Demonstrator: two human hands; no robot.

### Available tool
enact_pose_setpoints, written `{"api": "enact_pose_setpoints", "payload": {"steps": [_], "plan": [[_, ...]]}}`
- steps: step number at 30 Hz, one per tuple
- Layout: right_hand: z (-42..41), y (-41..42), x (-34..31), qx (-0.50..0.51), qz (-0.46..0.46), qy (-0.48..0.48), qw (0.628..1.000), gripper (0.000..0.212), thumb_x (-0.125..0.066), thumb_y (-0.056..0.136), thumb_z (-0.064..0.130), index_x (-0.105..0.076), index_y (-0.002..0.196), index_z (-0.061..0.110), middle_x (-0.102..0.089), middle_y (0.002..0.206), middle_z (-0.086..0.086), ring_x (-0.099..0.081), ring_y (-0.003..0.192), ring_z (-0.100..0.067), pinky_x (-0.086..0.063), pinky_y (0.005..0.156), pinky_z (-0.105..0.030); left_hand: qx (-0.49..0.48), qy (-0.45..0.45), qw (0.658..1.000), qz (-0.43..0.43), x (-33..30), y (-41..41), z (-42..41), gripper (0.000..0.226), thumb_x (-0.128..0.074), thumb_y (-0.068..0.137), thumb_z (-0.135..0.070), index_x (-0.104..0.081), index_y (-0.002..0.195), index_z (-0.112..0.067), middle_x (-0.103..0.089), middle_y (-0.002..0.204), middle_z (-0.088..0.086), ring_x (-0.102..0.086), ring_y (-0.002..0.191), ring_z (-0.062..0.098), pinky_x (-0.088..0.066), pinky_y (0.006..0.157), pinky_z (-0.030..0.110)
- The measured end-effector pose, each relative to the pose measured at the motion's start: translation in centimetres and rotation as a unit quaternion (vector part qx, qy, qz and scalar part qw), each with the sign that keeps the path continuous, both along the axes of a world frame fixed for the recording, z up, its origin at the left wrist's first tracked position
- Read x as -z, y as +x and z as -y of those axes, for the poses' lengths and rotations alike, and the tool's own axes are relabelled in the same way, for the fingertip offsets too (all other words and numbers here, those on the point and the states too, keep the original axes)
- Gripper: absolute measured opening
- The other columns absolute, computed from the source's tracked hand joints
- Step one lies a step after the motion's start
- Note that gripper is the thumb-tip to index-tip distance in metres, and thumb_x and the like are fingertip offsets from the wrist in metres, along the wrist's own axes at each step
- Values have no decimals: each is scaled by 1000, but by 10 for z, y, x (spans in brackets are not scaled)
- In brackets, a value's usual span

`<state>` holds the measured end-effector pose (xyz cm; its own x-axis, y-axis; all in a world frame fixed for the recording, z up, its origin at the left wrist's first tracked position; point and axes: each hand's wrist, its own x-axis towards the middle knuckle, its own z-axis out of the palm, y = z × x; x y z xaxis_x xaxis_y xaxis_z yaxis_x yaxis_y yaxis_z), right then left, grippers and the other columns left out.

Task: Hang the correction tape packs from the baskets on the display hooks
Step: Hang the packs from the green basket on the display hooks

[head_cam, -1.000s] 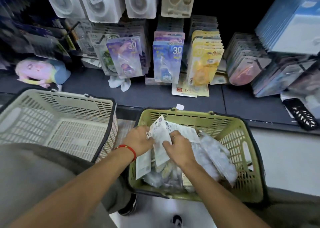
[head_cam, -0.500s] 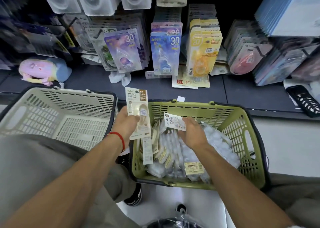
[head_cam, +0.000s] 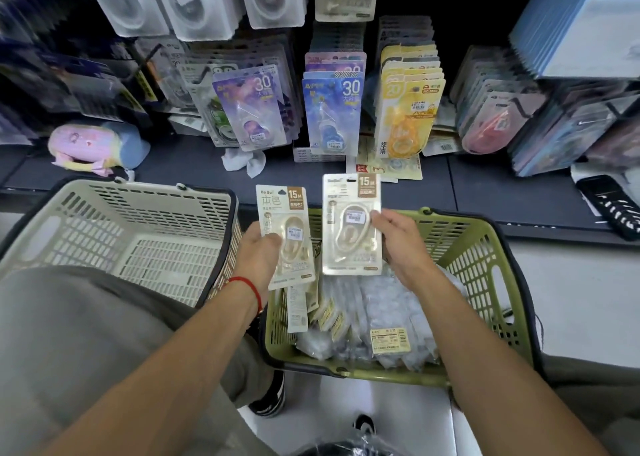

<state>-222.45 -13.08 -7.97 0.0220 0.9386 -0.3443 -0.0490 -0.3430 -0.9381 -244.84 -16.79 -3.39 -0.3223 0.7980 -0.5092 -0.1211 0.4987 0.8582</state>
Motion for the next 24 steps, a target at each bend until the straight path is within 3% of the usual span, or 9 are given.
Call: {"api": "enact_pose_setpoints", "payload": {"steps": [2, 4, 8, 10, 12, 15, 18, 20, 24], "plan": [[2, -9, -4, -39, -36, -8, 999, 27, -56, 109, 22, -81, 97, 19, -82, 101, -6, -79, 90, -23, -61, 82, -43, 14, -15, 999, 43, -3, 7, -1, 21, -53, 106, -15, -67, 120, -22, -78, 109, 6, -77, 90, 26, -65, 76, 45], [4, -26, -6, -68, -4, -9, 998, 25, -56, 109, 25, -79, 102, 17, -82, 98, -4, -80, 88, -21, -64, 77, -41, 52, -19, 993, 104, -8, 12, 2, 30, -63, 105, -26, -62, 133, -16, -78, 119, 10, -76, 105, 33, -61, 91, 56], [9, -59, 2, -67, 113, 23, 991, 24, -61, 105, 25, -78, 92, 16, -80, 89, -3, -77, 82, -21, -60, 70, -39, 64, 7, 995, 74, -11, 2, 7, 52, -80, 88, -2, -59, 134, -13, -79, 118, 8, -78, 103, 28, -63, 86, 53], [14, -66, 11, -68, 180, 33, 981, 18, -63, 104, 25, -74, 90, 22, -77, 90, 2, -76, 89, -25, -62, 80, -45, 11, 19, 999, 36, -12, -13, 6, 49, -80, 88, 0, -61, 130, -16, -79, 115, 4, -78, 101, 24, -63, 85, 50], [26, -75, 24, -147, 216, 15, 965, 9, -64, 104, 28, -72, 103, 23, -74, 103, 4, -73, 102, -25, -61, 91, -43, -51, 33, 998, -21, -12, -31, 5, 47, -82, 87, -2, -61, 126, -18, -79, 109, -3, -77, 96, 17, -63, 85, 45], [50, -100, 47, -297, 261, -48, 917, 51, -67, 101, 42, -56, 141, 15, -62, 134, -6, -65, 120, -27, -54, 97, -36, -90, 45, 993, -60, -7, -48, 8, 43, -83, 86, -2, -62, 116, -24, -76, 99, -13, -73, 89, 5, -61, 84, 40], [68, -114, 64, -316, 250, -61, 913, 55, -67, 101, 39, -47, 147, 15, -59, 141, -7, -63, 124, -29, -52, 107, -44, -95, 29, 993, -58, -1, -49, 13, 42, -84, 85, -3, -61, 112, -26, -77, 102, -10, -75, 93, 13, -62, 87, 47], [65, -109, 70, -284, 251, -53, 924, 42, -61, 104, 25, -53, 144, 13, -68, 128, -6, -68, 111, -27, -56, 98, -40, -92, 32, 993, -68, 2, -48, 14, 45, -84, 85, -2, -61, 119, -22, -77, 105, -8, -75, 97, 16, -61, 91, 50], [44, -81, 65, -152, 233, -68, 958, 29, -49, 107, 14, -67, 130, 12, -75, 111, -9, -68, 81, -19, -53, 65, -25, -86, 43, 991, -92, 3, -45, 11, 47, -83, 85, -4, -60, 123, -20, -75, 104, -11, -73, 95, 10, -59, 94, 46]]}}
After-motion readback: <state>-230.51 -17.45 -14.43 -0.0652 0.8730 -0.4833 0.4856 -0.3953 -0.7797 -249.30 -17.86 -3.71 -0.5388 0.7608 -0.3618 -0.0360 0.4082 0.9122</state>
